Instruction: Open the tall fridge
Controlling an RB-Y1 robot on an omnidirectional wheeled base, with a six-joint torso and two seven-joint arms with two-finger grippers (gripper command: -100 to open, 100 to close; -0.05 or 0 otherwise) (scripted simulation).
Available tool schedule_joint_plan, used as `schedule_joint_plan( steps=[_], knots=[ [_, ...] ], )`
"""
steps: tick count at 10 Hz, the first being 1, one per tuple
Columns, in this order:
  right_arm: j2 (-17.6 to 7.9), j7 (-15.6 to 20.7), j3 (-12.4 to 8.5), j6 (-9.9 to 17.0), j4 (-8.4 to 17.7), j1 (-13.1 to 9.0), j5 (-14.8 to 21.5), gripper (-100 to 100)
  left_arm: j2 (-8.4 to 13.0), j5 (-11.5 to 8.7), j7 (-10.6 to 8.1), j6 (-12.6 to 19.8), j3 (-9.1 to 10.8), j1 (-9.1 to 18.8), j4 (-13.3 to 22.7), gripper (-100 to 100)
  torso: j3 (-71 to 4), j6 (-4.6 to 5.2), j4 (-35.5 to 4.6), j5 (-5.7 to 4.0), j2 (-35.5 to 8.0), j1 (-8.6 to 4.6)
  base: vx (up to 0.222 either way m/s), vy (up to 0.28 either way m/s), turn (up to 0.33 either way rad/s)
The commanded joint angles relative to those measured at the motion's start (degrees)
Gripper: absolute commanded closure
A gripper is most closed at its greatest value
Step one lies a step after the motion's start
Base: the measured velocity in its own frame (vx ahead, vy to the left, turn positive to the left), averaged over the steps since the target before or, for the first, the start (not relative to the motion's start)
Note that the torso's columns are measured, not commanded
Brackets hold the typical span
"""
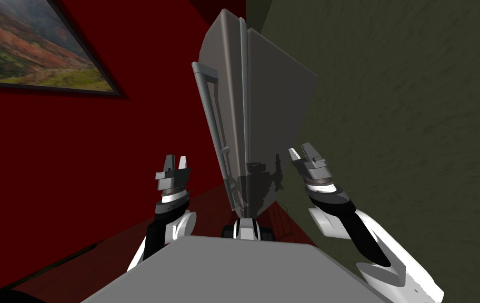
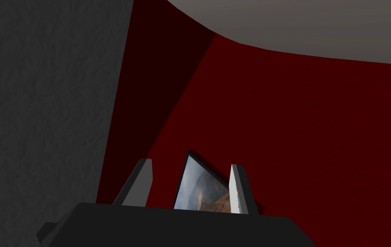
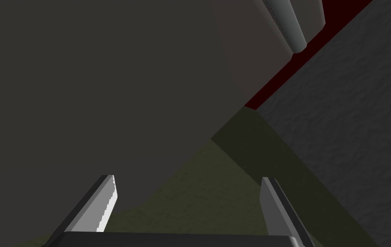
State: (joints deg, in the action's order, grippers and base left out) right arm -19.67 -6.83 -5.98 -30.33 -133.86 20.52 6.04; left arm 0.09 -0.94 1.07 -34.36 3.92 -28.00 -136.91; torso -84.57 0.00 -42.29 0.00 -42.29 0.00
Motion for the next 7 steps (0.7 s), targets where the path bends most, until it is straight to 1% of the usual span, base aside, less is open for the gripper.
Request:
schedule_joint_plan(
  steps=[1,3,4,7],
  knots=[
    [0.0,0.0,0.0,0.0,0.0,0.0,0.0,-100,0.0,0.0,0.0,0.0,0.0,0.0,0.0,0,0.0,0.0,0.0,0.01,0.0,0.03,0.001,-0.005,0.013],
    [0.0,0.0,0.0,0.0,0.0,0.0,0.0,-100,0.0,0.0,0.0,0.0,0.0,0.0,0.0,0,0.0,0.01,0.0,0.0,0.0,0.02,0.001,-0.004,0.009],
    [0.9,2.1,0.3,0.1,0.1,-0.3,1.0,-100,0.0,0.0,0.0,0.0,0.0,0.0,0.0,0,0.0,-0.01,0.0,-0.01,0.0,-0.03,0.0,0.0,0.0],
    [2.7,6.8,1.1,0.2,0.4,-1.1,3.4,-100,0.0,0.0,0.0,0.0,0.0,0.0,0.0,0,0.0,0.0,0.0,0.01,0.0,0.04,-0.001,0.018,-0.052]
  ],
)
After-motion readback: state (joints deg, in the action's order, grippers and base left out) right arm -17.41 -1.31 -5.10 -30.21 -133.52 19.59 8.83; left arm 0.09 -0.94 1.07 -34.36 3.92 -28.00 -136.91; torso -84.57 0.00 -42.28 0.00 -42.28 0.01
